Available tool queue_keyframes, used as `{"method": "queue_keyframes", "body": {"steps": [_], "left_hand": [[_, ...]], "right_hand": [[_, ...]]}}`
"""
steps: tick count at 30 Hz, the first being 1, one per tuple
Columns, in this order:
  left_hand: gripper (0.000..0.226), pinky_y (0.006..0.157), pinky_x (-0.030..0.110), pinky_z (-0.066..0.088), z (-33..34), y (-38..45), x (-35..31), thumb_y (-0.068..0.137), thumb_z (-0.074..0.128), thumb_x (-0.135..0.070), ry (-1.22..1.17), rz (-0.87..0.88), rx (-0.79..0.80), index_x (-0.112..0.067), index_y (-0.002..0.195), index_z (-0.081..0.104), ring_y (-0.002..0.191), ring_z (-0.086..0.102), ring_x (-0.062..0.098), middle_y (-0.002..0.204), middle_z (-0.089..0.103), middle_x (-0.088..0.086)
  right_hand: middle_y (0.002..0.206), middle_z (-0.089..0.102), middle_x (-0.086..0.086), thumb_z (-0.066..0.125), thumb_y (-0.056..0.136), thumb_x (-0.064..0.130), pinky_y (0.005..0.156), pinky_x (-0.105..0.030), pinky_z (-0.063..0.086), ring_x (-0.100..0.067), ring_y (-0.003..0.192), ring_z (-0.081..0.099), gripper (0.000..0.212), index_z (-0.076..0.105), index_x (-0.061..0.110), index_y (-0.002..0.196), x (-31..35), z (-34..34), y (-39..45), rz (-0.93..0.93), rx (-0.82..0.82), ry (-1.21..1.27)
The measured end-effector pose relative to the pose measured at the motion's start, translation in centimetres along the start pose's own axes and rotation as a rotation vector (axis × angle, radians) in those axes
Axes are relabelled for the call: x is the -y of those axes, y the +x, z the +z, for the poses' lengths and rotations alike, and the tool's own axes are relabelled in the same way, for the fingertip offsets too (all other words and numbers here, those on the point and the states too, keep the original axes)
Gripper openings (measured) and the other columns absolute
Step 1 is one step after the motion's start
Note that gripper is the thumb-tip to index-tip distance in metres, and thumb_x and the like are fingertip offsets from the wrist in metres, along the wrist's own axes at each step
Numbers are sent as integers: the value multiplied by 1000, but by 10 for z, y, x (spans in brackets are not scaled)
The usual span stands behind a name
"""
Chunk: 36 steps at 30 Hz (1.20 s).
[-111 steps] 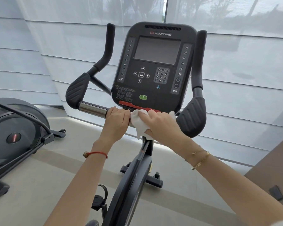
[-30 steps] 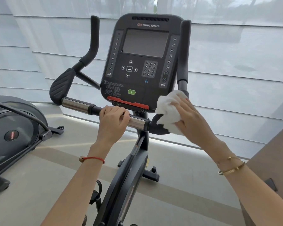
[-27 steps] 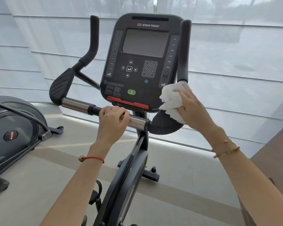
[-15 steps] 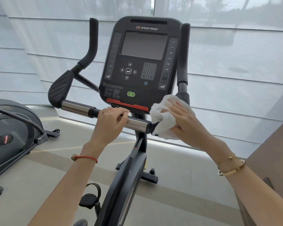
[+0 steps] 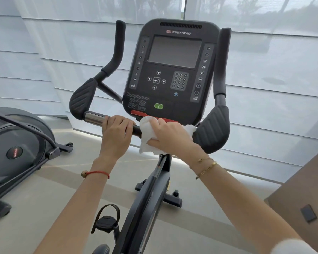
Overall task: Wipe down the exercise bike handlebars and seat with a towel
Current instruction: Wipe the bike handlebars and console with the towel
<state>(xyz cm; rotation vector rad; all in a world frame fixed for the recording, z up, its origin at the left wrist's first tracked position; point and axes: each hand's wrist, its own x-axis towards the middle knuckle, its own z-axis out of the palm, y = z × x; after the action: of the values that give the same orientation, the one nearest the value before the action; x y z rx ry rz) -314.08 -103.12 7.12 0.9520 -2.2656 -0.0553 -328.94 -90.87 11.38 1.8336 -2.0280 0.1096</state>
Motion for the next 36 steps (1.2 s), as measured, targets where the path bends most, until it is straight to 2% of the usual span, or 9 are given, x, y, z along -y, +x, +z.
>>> {"method": "queue_keyframes", "body": {"steps": [9, 11, 15, 18, 20, 23, 26, 31, 36], "left_hand": [[51, 110, 48, 28, -2, 0, 3, 95, 17, -36, -27, 21, 14, -21, 99, 66, 104, 50, 18, 100, 61, -2], [51, 111, 47, 27, -1, 0, 6, 96, 16, -36, -35, 28, 12, -22, 99, 65, 103, 50, 18, 100, 61, -2], [47, 110, 39, 20, -2, 3, 12, 96, 20, -31, -92, 37, 26, -22, 100, 66, 105, 49, 17, 101, 61, -5], [41, 108, 38, 22, -4, 4, 12, 97, 27, -26, -127, 39, 21, -17, 103, 66, 106, 52, 19, 102, 63, -2], [39, 109, 37, 21, -4, 4, 12, 97, 28, -26, -138, 30, 18, -16, 102, 66, 107, 52, 19, 101, 63, -2], [39, 111, 38, 20, -6, 5, 11, 96, 28, -26, -137, 15, 34, -15, 98, 65, 107, 52, 20, 100, 63, -1], [40, 113, 39, 18, -8, 5, 6, 95, 26, -27, -110, -6, 50, -17, 99, 65, 108, 51, 19, 101, 63, -2], [45, 114, 50, 24, -8, 4, -5, 93, 24, -29, -96, -37, 41, -18, 100, 68, 107, 52, 22, 101, 64, 1], [36, 120, 49, 6, -5, -7, -38, 102, 31, -24, -219, -19, -10, -17, 108, 67, 123, 49, 18, 112, 63, -1]], "right_hand": [[79, 56, -5, 79, 70, 46, 50, -27, 33, -18, 56, 51, 63, 60, 18, 122, 2, 5, -46, 97, -270, -315], [79, 57, -4, 74, 76, 51, 51, -28, 36, -19, 56, 51, 60, 58, 18, 123, 6, 3, -37, 129, -223, -300], [84, 61, 0, 36, 97, 56, 59, -31, 43, -24, 69, 61, 47, 52, 21, 124, 17, -3, 15, 181, 27, 73], [74, 56, 2, 28, 100, 52, 61, -30, 41, -22, 67, 58, 46, 60, 21, 111, 23, -2, 38, 202, 97, 160], [79, 60, 1, 28, 101, 51, 61, -31, 42, -23, 70, 60, 45, 58, 22, 118, 23, 0, 37, 163, 68, 137], [100, 62, -3, 40, 100, 46, 58, -32, 42, -26, 75, 62, 47, 42, 20, 139, 18, 4, 22, 36, -9, 71], [98, 57, -8, 71, 84, 32, 52, -34, 43, -24, 63, 53, 60, 47, 13, 135, 11, 8, -2, -85, -102, -33], [131, 56, -12, 71, 75, 0, 82, -44, 53, -33, 96, 60, 62, 52, 9, 133, -9, 1, -50, -125, -197, -13], [139, 54, -12, 71, 75, -1, 102, -43, 46, -32, 120, 55, 59, 55, 7, 132, -34, -10, -90, -100, -248, -115]]}}
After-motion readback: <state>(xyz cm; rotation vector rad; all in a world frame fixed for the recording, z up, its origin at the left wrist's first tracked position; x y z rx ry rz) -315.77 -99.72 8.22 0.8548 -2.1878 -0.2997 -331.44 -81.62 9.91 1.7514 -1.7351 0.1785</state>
